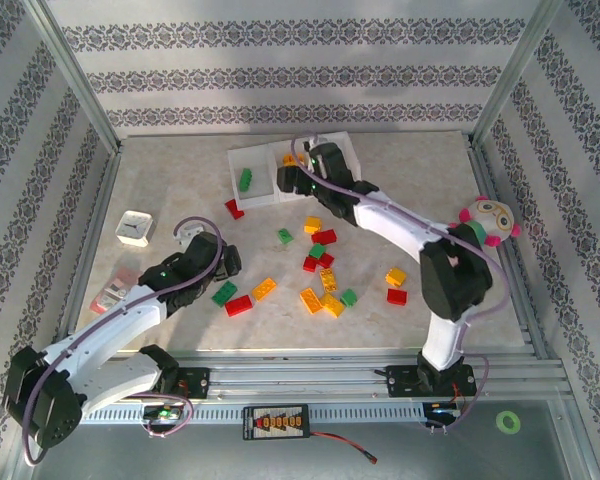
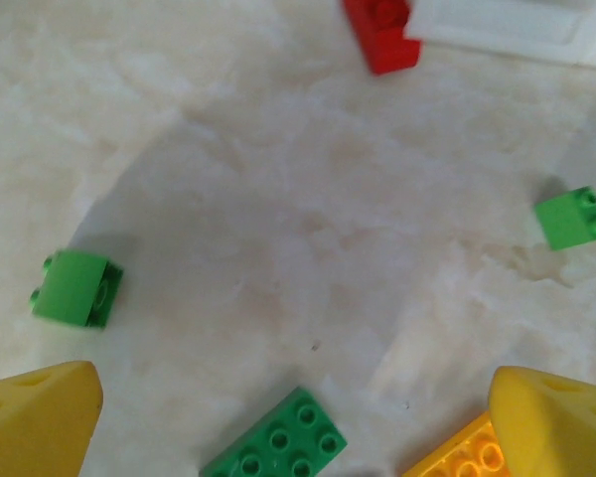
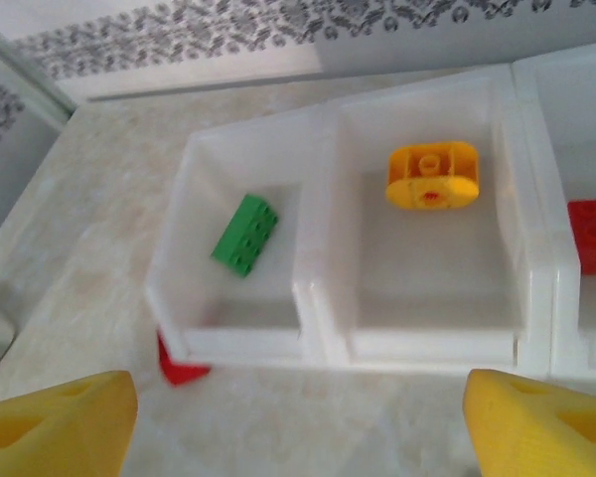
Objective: Sort the legos into containers by color
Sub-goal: Pick up the lego from the bottom-left of the table.
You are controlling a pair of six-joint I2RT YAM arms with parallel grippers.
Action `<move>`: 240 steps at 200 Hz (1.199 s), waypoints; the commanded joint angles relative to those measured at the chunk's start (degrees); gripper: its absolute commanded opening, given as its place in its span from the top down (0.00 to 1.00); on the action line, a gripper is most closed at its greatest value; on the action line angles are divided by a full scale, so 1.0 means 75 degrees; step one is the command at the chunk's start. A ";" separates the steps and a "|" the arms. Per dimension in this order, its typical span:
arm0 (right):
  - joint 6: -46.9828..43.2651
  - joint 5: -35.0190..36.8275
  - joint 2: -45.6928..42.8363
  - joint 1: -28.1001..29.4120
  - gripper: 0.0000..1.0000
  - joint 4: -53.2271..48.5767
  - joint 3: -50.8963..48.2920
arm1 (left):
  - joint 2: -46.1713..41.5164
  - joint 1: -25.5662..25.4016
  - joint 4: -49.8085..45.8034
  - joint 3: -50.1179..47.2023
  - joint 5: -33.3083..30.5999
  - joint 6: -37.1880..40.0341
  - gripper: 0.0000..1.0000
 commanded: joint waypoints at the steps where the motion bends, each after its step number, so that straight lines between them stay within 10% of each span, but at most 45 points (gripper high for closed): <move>1: -0.0341 -0.0137 -0.0695 0.0153 0.11 0.0560 -0.0985 | 0.0212 0.0095 -0.1191 0.0298 0.0189 -0.1317 0.01; 61: -0.0238 0.0024 -0.1850 0.0303 0.07 0.0722 -0.2612 | 0.1055 0.0095 -0.1392 0.0362 0.1144 -0.3579 0.04; 137: -0.0452 0.0408 -0.1964 0.0303 0.06 0.0616 -0.2708 | 0.2394 0.0090 -0.0660 0.0283 0.1552 -0.3686 0.04; 240: -0.0379 0.0480 -0.2226 0.0300 0.05 0.0546 -0.2935 | 0.3164 0.0209 0.0002 0.0055 0.1975 -0.3691 0.41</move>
